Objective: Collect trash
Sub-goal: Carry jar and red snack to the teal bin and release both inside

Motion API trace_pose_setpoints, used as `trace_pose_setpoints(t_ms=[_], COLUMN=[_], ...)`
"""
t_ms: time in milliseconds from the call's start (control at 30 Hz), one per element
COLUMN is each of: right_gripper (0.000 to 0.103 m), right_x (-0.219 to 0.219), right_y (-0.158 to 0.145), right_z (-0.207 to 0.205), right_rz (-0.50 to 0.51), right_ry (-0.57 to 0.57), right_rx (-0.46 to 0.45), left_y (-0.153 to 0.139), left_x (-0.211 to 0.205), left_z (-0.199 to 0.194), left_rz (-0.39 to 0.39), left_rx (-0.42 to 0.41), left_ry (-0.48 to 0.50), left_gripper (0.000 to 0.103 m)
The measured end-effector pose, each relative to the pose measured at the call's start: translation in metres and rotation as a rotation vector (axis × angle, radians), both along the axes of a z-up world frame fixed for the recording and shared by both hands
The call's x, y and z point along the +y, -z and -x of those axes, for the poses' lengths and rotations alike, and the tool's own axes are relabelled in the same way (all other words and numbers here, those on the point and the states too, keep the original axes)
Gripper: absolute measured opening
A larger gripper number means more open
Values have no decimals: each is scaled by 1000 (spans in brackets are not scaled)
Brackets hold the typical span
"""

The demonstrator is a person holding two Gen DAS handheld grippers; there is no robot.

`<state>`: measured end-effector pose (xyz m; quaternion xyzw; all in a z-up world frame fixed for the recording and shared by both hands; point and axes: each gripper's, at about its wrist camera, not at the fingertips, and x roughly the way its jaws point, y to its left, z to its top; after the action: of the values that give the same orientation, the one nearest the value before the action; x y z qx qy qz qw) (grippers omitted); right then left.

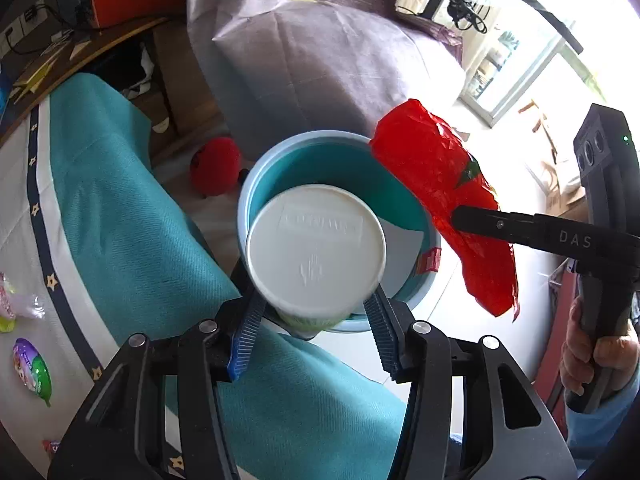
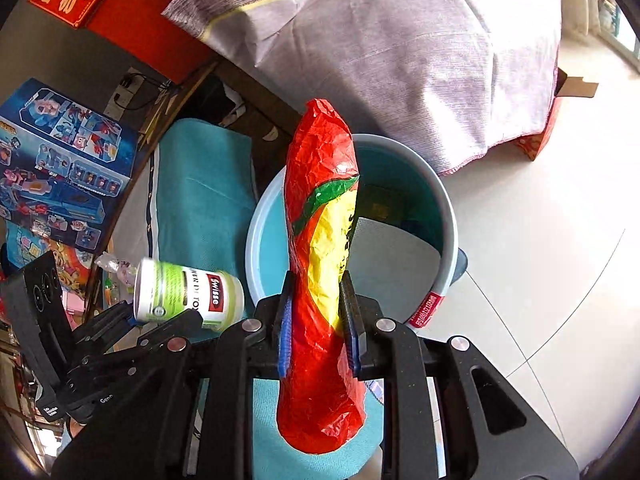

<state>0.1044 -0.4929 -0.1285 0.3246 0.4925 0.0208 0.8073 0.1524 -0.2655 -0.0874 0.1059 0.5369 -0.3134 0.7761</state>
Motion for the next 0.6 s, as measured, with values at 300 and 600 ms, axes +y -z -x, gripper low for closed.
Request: trace_pose_setpoints(t_ms=[300, 600], right_gripper=[22, 23], right_x=[-8, 1], right_y=[8, 8], right_z=[-11, -25], right_rz=[2, 4], right_ry=[-8, -31], right_rx=[28, 32], left_y=[13, 7], left_x=[-23, -5], left_z=[-22, -22], left_rz=[-16, 0], left_rx=[23, 27], left_ry=[-5, -66], left_gripper=[61, 89])
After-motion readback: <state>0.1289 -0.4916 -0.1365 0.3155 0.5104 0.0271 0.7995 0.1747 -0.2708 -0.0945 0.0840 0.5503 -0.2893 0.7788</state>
